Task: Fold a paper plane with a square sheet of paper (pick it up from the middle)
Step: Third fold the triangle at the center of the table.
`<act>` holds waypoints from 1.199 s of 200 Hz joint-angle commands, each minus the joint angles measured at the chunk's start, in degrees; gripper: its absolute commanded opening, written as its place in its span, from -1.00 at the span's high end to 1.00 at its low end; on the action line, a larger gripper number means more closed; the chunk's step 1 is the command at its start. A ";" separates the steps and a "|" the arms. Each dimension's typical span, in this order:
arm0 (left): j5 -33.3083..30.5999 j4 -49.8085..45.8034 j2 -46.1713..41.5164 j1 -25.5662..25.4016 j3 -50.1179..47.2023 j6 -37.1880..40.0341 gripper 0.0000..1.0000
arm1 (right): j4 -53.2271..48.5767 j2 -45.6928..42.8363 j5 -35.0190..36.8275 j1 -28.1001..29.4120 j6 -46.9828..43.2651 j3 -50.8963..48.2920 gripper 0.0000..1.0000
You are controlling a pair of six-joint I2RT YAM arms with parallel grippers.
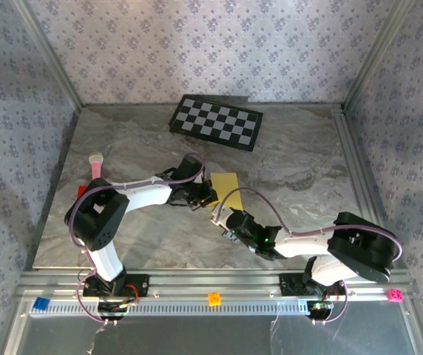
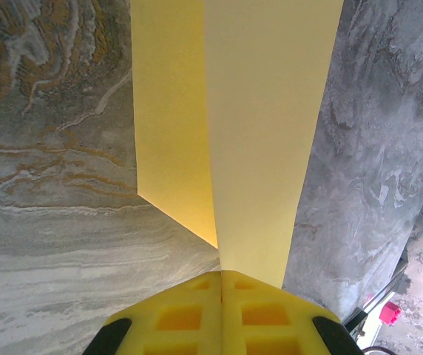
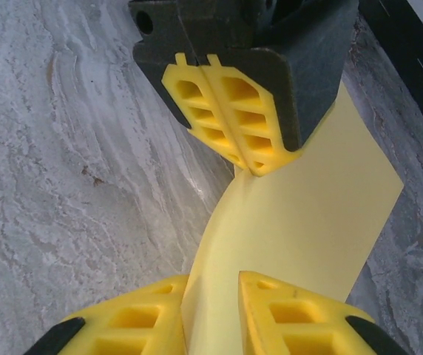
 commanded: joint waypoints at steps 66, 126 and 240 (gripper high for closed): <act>-1.93 0.02 -3.93 0.82 0.38 -0.46 0.67 | -2.39 -3.36 -2.13 -1.57 4.70 -0.65 0.98; -5.82 -2.35 -9.82 3.87 -1.61 1.93 0.28 | -6.25 -4.14 -20.99 -8.48 12.16 1.25 1.00; 2.11 -6.00 2.15 6.19 12.66 11.23 0.56 | -8.10 3.01 -45.15 -18.17 27.90 8.08 1.00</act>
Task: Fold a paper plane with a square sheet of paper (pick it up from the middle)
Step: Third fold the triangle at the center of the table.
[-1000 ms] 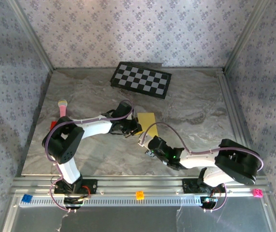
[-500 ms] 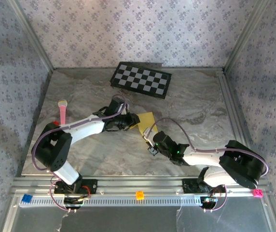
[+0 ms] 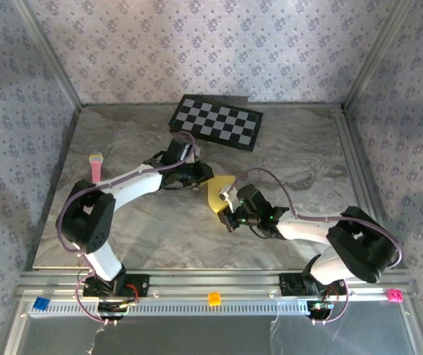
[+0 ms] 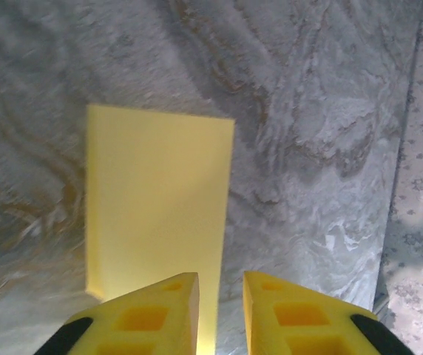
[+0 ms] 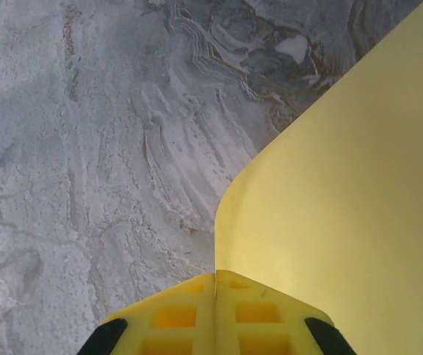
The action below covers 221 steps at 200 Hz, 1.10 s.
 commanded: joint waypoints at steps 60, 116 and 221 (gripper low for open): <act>6.77 -3.73 16.35 0.11 11.08 6.43 0.62 | -0.73 4.04 -10.81 -3.53 8.88 1.99 1.00; 4.83 -6.34 21.41 -0.37 12.48 8.65 0.65 | -0.46 4.71 -14.88 -6.73 10.95 1.31 1.00; 2.51 -9.17 23.47 -1.12 12.48 9.85 0.69 | -3.39 8.33 -18.74 -13.46 12.20 2.66 1.00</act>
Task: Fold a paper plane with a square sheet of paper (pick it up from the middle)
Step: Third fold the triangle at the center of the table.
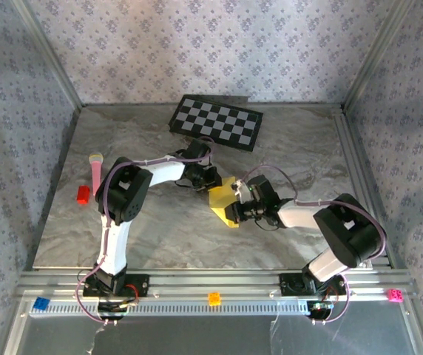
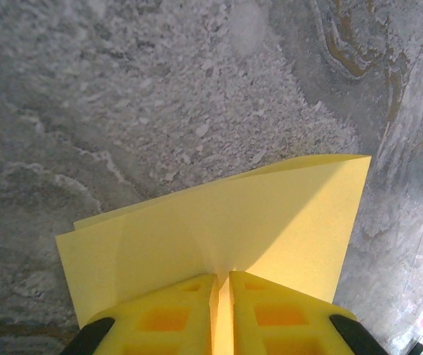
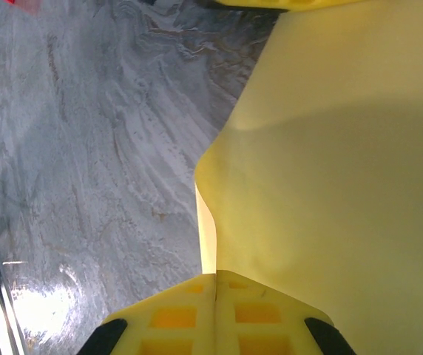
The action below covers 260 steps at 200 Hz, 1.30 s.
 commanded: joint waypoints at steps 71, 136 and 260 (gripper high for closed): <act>-2.68 -3.58 0.94 -0.62 -1.39 0.64 0.69 | -5.79 0.37 1.51 -3.89 1.04 2.18 1.00; -2.32 -3.23 1.03 -0.62 -1.39 0.38 0.69 | -8.09 -1.06 5.15 -5.03 1.10 2.91 1.00; -2.09 -3.13 1.14 -0.61 -1.21 0.20 0.68 | -12.29 2.52 3.83 -5.48 -1.95 7.01 1.00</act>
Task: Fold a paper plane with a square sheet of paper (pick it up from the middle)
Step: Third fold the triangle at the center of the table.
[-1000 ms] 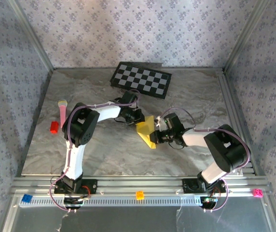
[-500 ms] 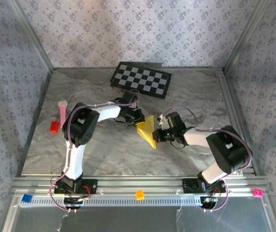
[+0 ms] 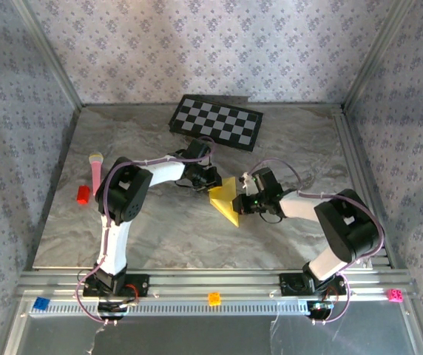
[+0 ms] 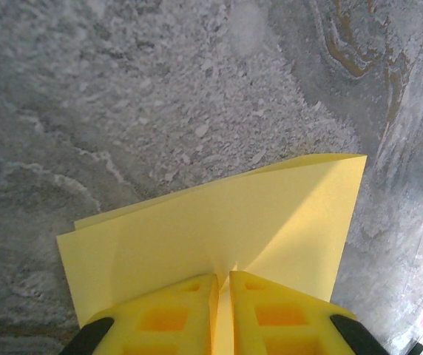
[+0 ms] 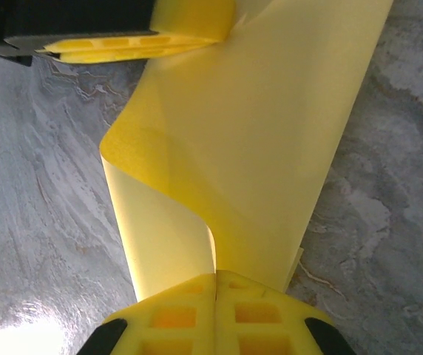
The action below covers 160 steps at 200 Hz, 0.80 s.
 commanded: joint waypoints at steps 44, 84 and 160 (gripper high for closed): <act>-2.14 -3.03 1.08 -0.66 -1.55 0.21 0.69 | -3.20 0.88 0.82 -0.69 -1.96 2.27 1.00; -2.05 -2.74 1.19 -0.65 -1.74 0.01 0.68 | -3.76 1.96 0.43 -0.91 -2.40 3.35 1.00; -1.79 -2.48 1.02 -0.66 -1.65 -0.11 0.69 | -3.87 2.54 0.40 -0.78 -2.57 3.57 1.00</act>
